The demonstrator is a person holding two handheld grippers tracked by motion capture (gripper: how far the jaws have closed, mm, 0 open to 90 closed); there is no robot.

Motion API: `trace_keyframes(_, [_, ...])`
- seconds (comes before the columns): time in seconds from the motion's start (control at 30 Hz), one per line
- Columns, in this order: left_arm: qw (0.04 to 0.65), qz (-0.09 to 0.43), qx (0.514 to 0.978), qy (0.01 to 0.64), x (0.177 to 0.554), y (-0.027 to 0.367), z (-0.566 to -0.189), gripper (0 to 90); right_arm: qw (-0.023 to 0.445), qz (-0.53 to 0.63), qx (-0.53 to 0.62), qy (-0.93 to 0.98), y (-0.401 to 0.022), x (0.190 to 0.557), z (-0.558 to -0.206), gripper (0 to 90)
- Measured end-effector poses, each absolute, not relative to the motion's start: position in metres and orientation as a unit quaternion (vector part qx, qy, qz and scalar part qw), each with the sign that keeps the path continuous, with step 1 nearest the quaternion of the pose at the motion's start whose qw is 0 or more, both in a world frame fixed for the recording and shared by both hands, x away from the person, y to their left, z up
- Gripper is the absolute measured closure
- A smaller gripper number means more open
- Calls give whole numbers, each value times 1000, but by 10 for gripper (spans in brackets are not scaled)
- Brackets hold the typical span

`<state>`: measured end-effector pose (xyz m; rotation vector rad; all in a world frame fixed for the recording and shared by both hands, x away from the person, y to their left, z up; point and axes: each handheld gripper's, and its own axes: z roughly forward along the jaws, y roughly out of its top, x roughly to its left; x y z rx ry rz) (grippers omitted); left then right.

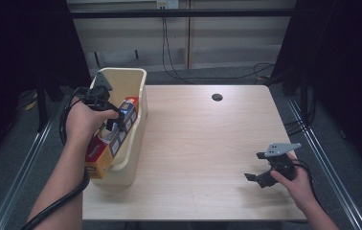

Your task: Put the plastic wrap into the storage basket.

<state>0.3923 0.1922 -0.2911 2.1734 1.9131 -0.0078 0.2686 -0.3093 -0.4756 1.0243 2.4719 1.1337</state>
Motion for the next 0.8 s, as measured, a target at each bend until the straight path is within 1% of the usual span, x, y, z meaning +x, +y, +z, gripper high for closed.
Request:
trace_keyframes(0.07, [120,-11,745,656,393,193,-293,403,117,387,350,845,-309,269,-476,18])
trace_keyframes(0.8, [111,-29,736,667,398,195,-316,398,118,385,351,846,-308,269,-477,18])
